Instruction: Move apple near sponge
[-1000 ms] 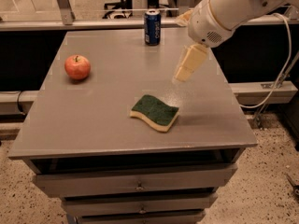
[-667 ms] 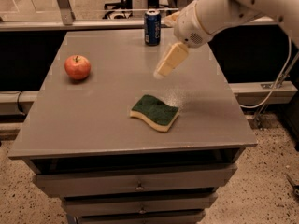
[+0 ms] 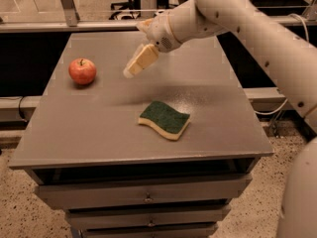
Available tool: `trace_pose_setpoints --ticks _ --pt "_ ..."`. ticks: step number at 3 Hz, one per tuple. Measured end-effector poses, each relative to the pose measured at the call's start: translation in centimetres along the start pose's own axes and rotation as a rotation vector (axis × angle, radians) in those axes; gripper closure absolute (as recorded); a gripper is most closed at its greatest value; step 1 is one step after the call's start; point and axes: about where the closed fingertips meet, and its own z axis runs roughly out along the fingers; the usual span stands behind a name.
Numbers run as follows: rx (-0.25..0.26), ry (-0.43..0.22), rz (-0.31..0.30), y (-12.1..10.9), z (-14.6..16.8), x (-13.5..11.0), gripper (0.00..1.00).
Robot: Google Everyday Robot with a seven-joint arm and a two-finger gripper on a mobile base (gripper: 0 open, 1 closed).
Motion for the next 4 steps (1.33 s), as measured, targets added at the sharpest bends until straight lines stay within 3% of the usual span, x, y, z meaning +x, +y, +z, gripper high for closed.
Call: trace_pose_setpoints --ticks 2,3,4 --pt "-0.124 -0.151 0.025 2.0 8.8 -5.2 0.00" --pt "-0.176 -0.176 0.036 3.7 12.0 -6.3 0.00" --pt "-0.218 -0.162 0.045 5.2 15.5 -5.9 0.00"
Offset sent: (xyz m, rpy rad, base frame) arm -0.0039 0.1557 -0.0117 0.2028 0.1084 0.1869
